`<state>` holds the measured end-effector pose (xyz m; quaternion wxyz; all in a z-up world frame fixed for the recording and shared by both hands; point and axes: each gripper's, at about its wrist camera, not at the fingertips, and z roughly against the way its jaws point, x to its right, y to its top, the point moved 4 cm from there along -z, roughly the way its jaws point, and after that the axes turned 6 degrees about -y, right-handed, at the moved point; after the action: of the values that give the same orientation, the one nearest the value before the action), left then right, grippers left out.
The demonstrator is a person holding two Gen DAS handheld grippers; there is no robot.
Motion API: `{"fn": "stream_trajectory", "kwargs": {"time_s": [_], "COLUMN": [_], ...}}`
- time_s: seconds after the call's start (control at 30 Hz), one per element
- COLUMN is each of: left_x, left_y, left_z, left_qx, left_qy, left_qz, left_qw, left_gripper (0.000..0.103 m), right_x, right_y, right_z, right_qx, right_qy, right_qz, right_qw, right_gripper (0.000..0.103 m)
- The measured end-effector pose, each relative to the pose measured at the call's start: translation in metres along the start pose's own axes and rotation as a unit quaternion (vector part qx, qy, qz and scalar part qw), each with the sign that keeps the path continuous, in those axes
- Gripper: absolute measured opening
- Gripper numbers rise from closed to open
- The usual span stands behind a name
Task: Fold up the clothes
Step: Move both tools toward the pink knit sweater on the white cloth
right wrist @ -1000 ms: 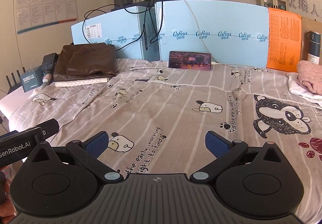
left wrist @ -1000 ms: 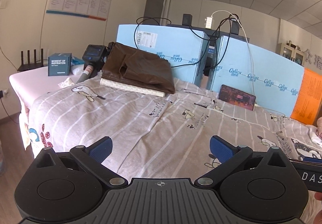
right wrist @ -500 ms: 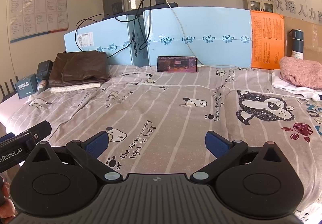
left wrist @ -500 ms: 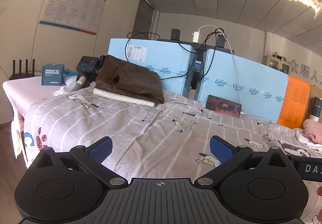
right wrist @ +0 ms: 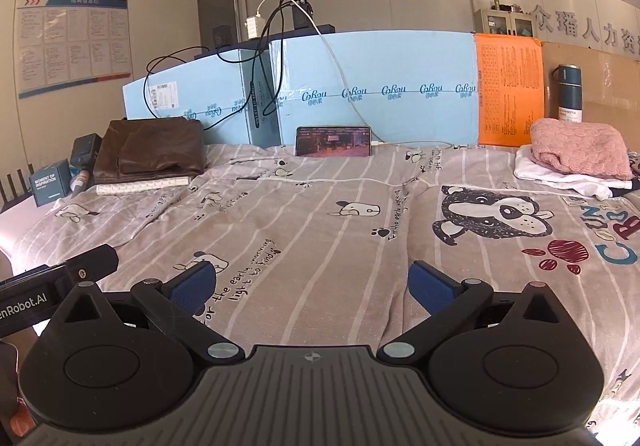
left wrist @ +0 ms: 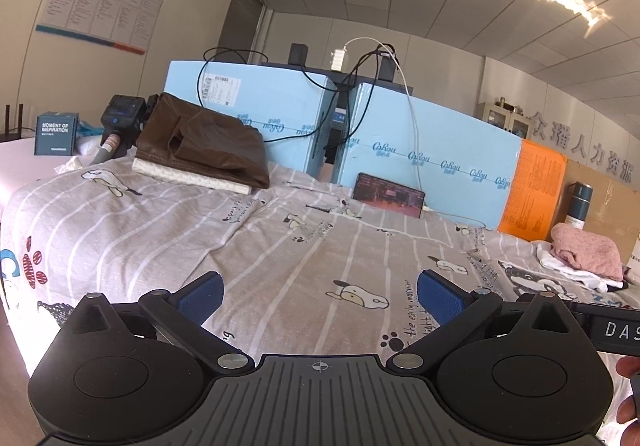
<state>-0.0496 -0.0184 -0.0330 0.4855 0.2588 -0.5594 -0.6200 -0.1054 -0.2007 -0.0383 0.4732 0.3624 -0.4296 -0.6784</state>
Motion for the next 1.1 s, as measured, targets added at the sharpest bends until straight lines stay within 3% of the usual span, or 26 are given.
{"fn": "stream_trajectory", "kwargs": {"time_s": [0.2,0.37,0.47,0.6,0.97,1.1], "left_x": [0.006,0.013,0.018,0.027,0.067,0.087], "left_y": [-0.002,0.0,0.002,0.006,0.022,0.031], "left_z": [0.007,0.013,0.017,0.014,-0.032,-0.059], "left_qx": [0.018,0.029,0.038,0.042,0.063,0.067], "left_qy": [0.04,0.038,0.029,0.012,-0.027,-0.044], "left_qz": [-0.026,-0.03,-0.026,-0.032,-0.071,-0.088], "left_qw": [0.9987,0.9984,0.9985,0.9985,0.9951,0.9928], "left_gripper": [0.103,0.103,0.103,0.103,0.103,0.103], "right_x": [0.012,0.02,0.026,0.037,0.073,0.093], "right_y": [-0.005,-0.008,-0.006,-0.003,0.023,0.035], "right_z": [0.001,0.009,0.022,0.031,0.011,-0.001], "right_qx": [0.01,0.039,0.073,0.08,0.076,0.094], "right_qy": [-0.006,-0.032,-0.066,-0.109,-0.127,-0.129], "right_qz": [-0.015,-0.02,-0.013,-0.008,-0.029,-0.048], "right_qw": [1.0,0.999,0.995,0.991,0.989,0.986], "right_gripper": [0.103,0.103,0.103,0.103,0.103,0.103]}}
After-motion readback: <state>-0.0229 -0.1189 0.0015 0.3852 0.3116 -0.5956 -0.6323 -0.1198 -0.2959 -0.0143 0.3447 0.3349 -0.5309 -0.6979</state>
